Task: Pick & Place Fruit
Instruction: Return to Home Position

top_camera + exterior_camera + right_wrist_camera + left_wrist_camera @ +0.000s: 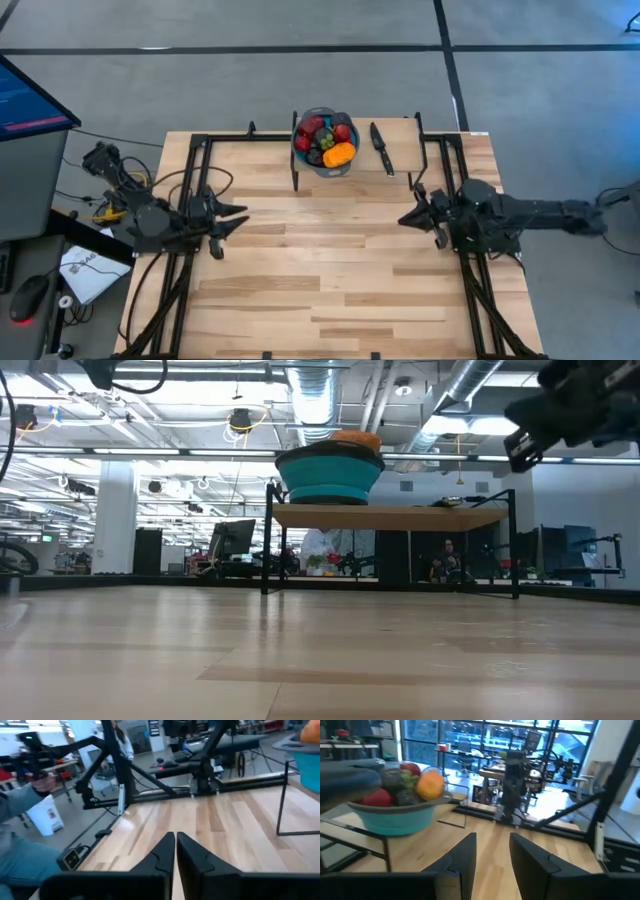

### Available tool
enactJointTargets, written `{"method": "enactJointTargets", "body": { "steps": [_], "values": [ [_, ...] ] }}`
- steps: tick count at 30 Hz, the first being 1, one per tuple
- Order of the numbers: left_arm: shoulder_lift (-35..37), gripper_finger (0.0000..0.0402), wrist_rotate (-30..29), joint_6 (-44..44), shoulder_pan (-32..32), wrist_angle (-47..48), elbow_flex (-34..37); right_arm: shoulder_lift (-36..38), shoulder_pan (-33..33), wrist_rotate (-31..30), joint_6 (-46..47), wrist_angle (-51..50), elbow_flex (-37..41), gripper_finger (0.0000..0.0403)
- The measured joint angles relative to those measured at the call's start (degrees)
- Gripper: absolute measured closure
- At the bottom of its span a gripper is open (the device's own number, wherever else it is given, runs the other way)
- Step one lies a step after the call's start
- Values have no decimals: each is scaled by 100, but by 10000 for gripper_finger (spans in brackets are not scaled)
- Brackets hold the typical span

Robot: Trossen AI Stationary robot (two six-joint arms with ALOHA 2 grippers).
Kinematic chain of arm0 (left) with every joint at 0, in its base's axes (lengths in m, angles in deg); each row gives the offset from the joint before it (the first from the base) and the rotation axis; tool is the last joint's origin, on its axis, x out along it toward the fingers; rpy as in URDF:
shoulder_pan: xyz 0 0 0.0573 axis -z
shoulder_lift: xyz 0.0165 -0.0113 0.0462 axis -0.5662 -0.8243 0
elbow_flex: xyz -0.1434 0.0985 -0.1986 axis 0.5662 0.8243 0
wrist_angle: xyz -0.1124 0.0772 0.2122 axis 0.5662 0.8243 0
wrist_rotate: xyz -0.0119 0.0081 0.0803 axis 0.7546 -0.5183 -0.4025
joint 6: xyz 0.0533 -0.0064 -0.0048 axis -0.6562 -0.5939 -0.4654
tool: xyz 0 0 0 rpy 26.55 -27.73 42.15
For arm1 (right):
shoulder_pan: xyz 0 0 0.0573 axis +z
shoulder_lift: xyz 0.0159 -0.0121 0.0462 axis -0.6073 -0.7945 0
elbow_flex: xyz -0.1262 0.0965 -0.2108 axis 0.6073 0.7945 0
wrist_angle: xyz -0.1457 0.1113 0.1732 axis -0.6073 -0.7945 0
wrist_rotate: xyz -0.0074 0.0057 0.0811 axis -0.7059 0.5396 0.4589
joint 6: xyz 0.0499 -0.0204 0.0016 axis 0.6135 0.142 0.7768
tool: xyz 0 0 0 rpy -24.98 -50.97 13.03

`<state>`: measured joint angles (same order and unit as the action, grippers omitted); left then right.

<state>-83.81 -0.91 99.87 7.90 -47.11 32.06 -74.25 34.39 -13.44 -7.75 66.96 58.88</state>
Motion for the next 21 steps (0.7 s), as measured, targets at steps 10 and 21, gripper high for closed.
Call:
{"method": "enactJointTargets", "body": {
  "steps": [10,21],
  "values": [
    [1862,334,1538,-1021,-767,3,640,997,-1343,1797,117,-11,556,400],
    [3430,398,1790,-1438,-1129,171,1589,1613,-1630,1761,304,-353,972,395]
  ]
}}
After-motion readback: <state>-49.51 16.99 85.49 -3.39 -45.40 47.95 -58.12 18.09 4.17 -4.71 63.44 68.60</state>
